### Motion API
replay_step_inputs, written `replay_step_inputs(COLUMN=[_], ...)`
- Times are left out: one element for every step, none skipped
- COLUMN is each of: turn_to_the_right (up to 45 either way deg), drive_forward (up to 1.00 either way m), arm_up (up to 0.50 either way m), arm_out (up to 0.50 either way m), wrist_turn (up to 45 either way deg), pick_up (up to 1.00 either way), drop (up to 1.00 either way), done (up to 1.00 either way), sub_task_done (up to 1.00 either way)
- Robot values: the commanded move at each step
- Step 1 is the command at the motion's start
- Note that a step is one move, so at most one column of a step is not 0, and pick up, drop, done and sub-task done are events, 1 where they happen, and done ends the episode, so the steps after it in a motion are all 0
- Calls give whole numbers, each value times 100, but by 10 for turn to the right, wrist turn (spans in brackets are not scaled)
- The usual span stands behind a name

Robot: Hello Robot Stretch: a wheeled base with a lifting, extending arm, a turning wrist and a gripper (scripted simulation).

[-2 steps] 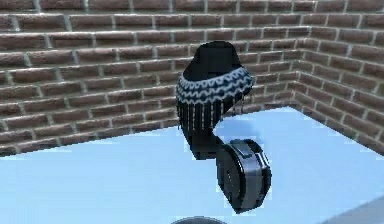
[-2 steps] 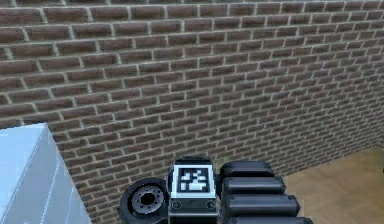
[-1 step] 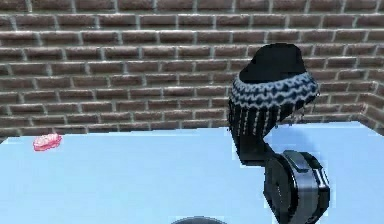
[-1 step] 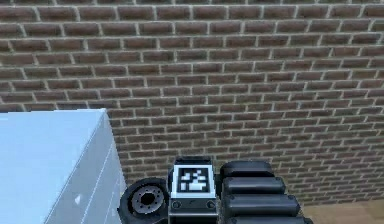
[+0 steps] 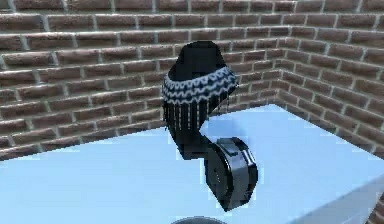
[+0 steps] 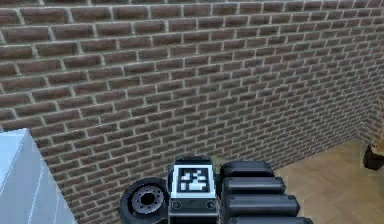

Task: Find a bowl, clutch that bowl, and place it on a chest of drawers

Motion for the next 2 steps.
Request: replay_step_inputs(turn_to_the_right=[-120,-450], drive_forward=[0,0], arm_up=[0,0], arm_out=[0,0], wrist_turn=[0,0], pick_up=[0,0], drop=[0,0], done=[0,0], sub_task_done=[0,0])
